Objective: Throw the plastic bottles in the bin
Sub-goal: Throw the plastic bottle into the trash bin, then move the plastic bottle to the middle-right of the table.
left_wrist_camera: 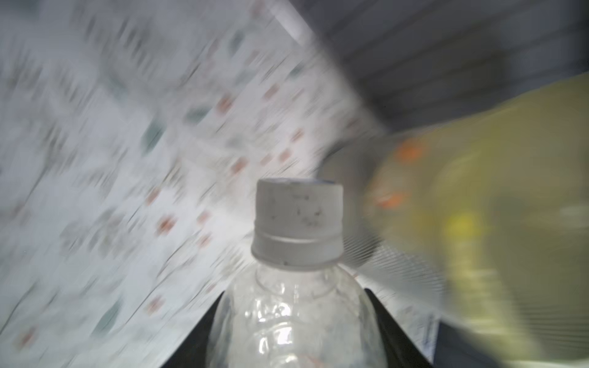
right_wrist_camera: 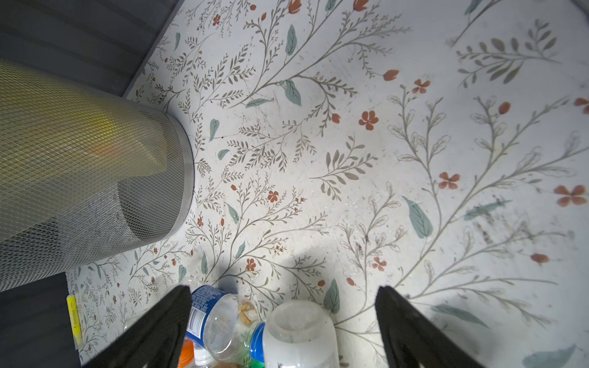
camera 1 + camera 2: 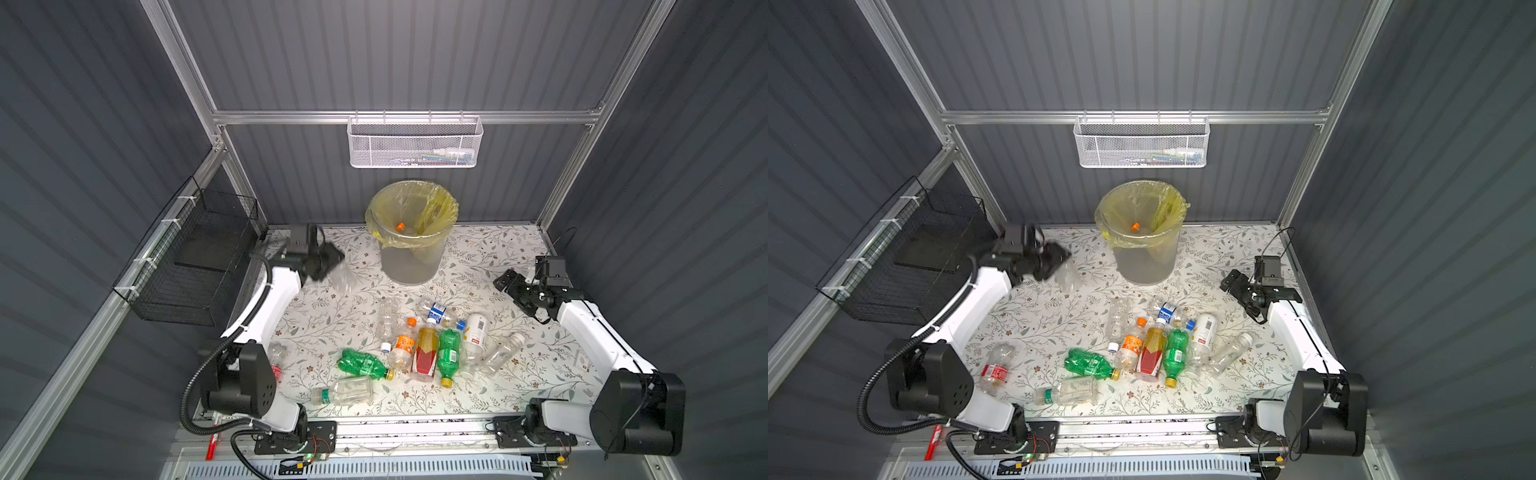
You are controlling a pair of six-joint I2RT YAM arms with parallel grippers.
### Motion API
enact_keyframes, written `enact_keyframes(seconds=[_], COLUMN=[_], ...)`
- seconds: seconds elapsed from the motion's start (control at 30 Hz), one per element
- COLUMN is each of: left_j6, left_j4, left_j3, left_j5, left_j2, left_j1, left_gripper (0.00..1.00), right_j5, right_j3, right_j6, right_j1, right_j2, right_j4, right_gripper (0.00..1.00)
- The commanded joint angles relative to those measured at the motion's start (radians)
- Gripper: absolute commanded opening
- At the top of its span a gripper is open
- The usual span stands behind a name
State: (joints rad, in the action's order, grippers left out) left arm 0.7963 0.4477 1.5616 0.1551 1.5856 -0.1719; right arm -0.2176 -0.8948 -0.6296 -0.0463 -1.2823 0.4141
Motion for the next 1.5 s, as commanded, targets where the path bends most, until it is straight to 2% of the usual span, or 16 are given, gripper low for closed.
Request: enact_keyframes(seconds=[0.0,0.03,0.1,0.13,0.2,0.33,0.4,0.53,0.77,0.97,1.03,1.2,1.47], left_j6=[-0.028,-0.031,-0.025,-0.004,0.002,-0.037,-0.082,-0.092,-0.167,-0.243,-0.248,-0.24,-0.249], left_j4=[-0.14,-0.129,-0.078,-0.059,-0.046,-0.147,-0.075,-0.12,-0.1,-0.005,-0.004,-0.041,-0.098], left_j3=[0.413,0.564,0.803,0.884,0.925,0.662,0.623,0.402,0.174,-0.072,-0.2,-0.391,-0.474], left_j5=[0.068,0.088,0.137,0.165,0.216,0.152,0.102,0.074,0.017,-0.047,-0.062,-0.05,0.007], left_j2=[0.097,0.175,0.337,0.412,0.465,0.347,0.317,0.203,0.047,-0.07,-0.113,-0.172,-0.16], left_j1=[-0.049,-0.078,-0.117,-0.122,-0.123,-0.115,-0.099,-0.052,0.004,0.046,0.051,0.055,0.057], left_gripper=[0.73,0.81,0.9,0.99,1.0,1.0,1.0,1.0,1.0,1.0,1.0,1.0,1.0], right_j5=[-0.016,-0.017,-0.016,-0.018,-0.017,-0.011,-0.015,-0.004,0.027,0.051,0.088,0.153,0.224], right_j3=[-0.011,-0.012,-0.013,-0.012,-0.004,0.01,0.007,-0.006,-0.047,-0.038,-0.033,-0.034,0.056], right_j6=[-0.015,-0.015,-0.017,-0.019,-0.021,-0.011,-0.004,0.013,0.04,0.098,0.11,0.071,-0.06], right_j1=[0.011,0.014,0.021,0.024,0.03,0.035,0.035,0.036,0.034,0.045,0.083,0.226,0.373], right_j2=[0.001,0.001,0.003,0.007,0.018,0.031,0.026,0.009,-0.012,-0.028,-0.016,-0.004,0.053], right_j4=[-0.016,-0.017,-0.018,-0.018,-0.02,-0.013,-0.008,0.006,0.047,0.148,0.19,0.284,0.307], right_gripper=[0.93,0.93,0.94,0.94,0.95,0.95,0.95,0.95,0.95,0.94,0.94,0.94,0.93])
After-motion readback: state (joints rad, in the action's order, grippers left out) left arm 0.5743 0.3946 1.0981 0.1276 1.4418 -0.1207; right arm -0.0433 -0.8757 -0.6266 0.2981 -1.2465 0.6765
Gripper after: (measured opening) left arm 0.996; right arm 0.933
